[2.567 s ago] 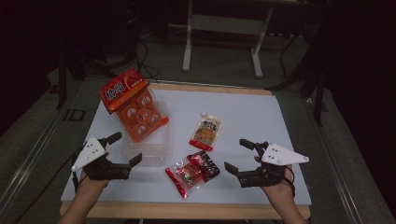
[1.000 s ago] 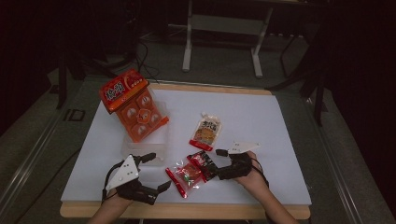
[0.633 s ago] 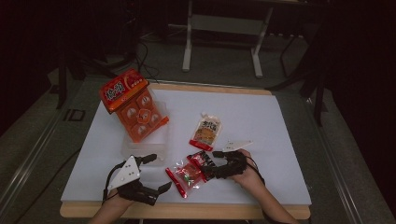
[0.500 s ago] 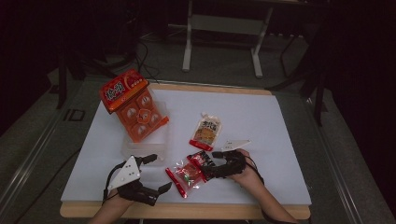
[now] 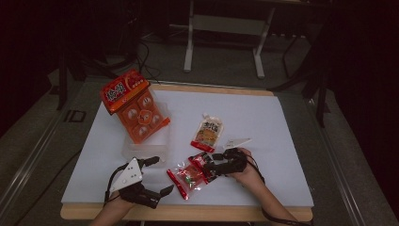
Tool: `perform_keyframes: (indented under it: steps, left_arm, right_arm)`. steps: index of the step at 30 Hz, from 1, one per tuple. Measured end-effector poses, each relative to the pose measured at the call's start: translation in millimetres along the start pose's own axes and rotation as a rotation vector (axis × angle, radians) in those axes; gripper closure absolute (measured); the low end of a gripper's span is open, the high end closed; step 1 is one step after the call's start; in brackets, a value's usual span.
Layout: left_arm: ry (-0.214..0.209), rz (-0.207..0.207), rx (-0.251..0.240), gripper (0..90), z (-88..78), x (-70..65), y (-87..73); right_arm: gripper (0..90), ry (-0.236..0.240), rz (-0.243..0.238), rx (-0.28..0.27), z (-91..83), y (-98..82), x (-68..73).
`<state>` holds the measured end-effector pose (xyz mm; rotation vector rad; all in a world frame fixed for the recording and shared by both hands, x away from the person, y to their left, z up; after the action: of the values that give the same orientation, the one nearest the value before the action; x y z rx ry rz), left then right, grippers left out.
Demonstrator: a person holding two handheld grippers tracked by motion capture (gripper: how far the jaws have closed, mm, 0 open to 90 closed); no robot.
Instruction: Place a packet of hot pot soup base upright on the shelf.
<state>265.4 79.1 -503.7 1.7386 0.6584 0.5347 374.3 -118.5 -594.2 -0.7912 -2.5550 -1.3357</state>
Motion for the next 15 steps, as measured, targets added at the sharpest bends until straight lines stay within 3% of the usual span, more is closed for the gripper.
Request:
perform_keyframes:
  steps: [3, 8, 13, 14, 15]
  left_arm:
    - [-0.001, -0.001, -0.001, 1.3, 0.0, 0.2, 0.0]
    - [0.002, 0.002, 0.002, 1.3, 0.2, 0.5, -0.1]
    - [0.004, 0.005, 0.005, 1.3, 0.7, 0.6, -0.8]
    - [0.005, 0.005, 0.006, 1.3, 1.0, 0.8, -1.0]
    - [0.005, 0.005, 0.006, 1.3, 1.0, 0.8, -1.0]
  right_arm:
    - [43.0, 0.016, 0.02, -0.004, 0.2, -0.4, -1.5]
    - [54.4, 0.068, 0.069, -0.016, -0.8, -0.5, -3.4]
    - [64.9, 0.085, 0.069, -0.002, 0.9, -0.9, -1.9]
    - [70.3, 0.071, 0.058, 0.018, 2.2, -1.1, -1.0]
    - [70.3, 0.071, 0.058, 0.018, 2.2, -1.1, -1.0]
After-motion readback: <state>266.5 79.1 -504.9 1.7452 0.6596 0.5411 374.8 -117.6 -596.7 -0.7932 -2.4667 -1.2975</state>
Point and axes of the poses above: each handheld gripper's, and its own axes: z roughly forward along the jaws, y roughly out of its top, x roughly to its left, the point moved 9 cm from there along z, roughly forward along the jaws, and after that the axes turned 9 degrees about y, right-handed, at the moved point
